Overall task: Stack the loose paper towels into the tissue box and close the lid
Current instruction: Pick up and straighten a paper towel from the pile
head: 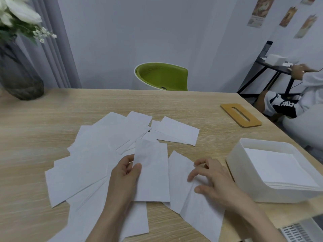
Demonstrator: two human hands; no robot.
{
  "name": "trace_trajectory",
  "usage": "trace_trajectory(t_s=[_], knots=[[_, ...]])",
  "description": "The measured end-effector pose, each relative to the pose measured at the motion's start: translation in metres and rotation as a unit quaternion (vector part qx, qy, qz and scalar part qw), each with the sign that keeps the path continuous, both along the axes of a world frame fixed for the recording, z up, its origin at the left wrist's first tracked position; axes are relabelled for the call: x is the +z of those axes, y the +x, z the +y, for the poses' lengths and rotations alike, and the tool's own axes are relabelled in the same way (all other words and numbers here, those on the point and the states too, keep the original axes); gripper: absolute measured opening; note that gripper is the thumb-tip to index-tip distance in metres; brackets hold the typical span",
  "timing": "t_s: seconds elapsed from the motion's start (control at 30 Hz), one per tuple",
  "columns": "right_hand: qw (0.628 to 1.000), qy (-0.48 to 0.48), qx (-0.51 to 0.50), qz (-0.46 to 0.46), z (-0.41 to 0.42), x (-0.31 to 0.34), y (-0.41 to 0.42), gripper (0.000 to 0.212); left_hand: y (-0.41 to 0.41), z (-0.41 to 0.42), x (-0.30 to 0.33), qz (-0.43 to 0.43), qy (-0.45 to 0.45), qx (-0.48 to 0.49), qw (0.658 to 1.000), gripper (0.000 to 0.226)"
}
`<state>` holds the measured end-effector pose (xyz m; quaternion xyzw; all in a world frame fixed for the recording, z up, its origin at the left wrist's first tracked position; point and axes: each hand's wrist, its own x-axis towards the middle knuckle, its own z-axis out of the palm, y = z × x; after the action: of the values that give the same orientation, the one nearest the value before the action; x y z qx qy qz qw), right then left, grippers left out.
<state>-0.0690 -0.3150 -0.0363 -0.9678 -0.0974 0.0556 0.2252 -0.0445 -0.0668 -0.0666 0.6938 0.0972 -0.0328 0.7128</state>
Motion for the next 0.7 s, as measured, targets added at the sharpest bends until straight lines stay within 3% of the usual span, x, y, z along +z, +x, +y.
trace_trajectory(t_s=[0.17, 0.43, 0.57, 0.7], knots=[[0.999, -0.021, 0.011, -0.039, 0.009, 0.000, 0.004, 0.010, -0.001, 0.000, 0.000, 0.002, -0.004, 0.002, 1.000, 0.021], [0.993, -0.102, 0.024, -0.047, 0.011, -0.001, 0.001, 0.010, -0.001, 0.000, 0.001, 0.002, -0.003, 0.005, 1.000, 0.022], [0.995, -0.023, 0.005, -0.093, 0.011, 0.003, -0.004, 0.027, -0.001, 0.001, 0.000, 0.004, -0.016, 0.018, 1.000, 0.021], [0.987, 0.044, -0.078, -0.137, 0.013, 0.007, -0.008, 0.025, -0.001, 0.001, 0.001, 0.000, -0.027, 0.028, 0.999, 0.021]])
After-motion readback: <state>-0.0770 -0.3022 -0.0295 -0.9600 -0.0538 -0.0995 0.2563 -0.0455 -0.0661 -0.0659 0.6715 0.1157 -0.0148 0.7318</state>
